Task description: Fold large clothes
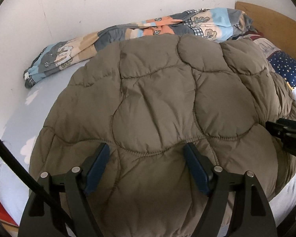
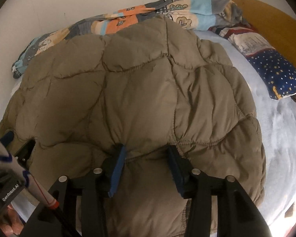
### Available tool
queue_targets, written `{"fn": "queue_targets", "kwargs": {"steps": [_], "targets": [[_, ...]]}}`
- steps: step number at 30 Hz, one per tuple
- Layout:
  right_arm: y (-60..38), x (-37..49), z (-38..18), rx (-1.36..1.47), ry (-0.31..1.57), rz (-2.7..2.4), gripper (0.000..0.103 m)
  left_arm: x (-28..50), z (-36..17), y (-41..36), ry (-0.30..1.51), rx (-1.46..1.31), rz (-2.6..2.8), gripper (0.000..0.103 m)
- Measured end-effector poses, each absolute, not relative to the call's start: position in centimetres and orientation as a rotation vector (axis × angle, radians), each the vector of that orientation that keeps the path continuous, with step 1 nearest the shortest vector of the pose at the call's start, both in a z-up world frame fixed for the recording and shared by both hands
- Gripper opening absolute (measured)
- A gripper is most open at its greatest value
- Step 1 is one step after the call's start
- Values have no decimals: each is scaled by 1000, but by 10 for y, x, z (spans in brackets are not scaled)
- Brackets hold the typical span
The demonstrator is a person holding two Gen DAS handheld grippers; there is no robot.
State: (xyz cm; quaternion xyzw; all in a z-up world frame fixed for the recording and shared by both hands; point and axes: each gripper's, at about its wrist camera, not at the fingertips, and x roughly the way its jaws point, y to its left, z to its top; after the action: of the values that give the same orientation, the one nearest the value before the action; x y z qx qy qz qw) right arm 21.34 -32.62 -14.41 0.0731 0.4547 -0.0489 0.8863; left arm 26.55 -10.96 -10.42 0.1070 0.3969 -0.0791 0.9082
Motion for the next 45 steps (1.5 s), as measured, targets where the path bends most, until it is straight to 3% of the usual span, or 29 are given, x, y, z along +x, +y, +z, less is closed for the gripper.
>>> {"fn": "queue_targets", "kwargs": {"steps": [7, 10, 18, 23, 29, 33, 37, 38, 41, 45], "targets": [[-340, 203, -123, 216, 860, -105, 52, 257, -87, -100, 746, 206, -132, 78], [-363, 201, -111, 273, 803, -174, 60, 260, -83, -91, 731, 198, -84, 78], [-420, 196, -127, 477, 852, -328, 60, 273, -88, -68, 794, 106, -43, 78], [-412, 196, -118, 438, 820, -321, 60, 278, -77, -68, 765, 127, -29, 78], [-403, 232, -96, 418, 767, -230, 61, 339, -40, -72, 761, 173, -62, 78], [-404, 274, -85, 382, 751, -186, 63, 389, -48, -65, 838, 144, -57, 78], [-403, 320, -106, 383, 867, -132, 63, 425, -86, -52, 996, 87, -34, 81], [-403, 328, -114, 365, 907, -149, 69, 430, -94, -50, 1026, 75, -27, 84], [-401, 348, -141, 340, 1014, -186, 74, 436, -101, -52, 1043, 104, -17, 88], [-396, 353, -147, 308, 1024, -225, 75, 429, -96, -51, 1002, 91, -10, 88]]}}
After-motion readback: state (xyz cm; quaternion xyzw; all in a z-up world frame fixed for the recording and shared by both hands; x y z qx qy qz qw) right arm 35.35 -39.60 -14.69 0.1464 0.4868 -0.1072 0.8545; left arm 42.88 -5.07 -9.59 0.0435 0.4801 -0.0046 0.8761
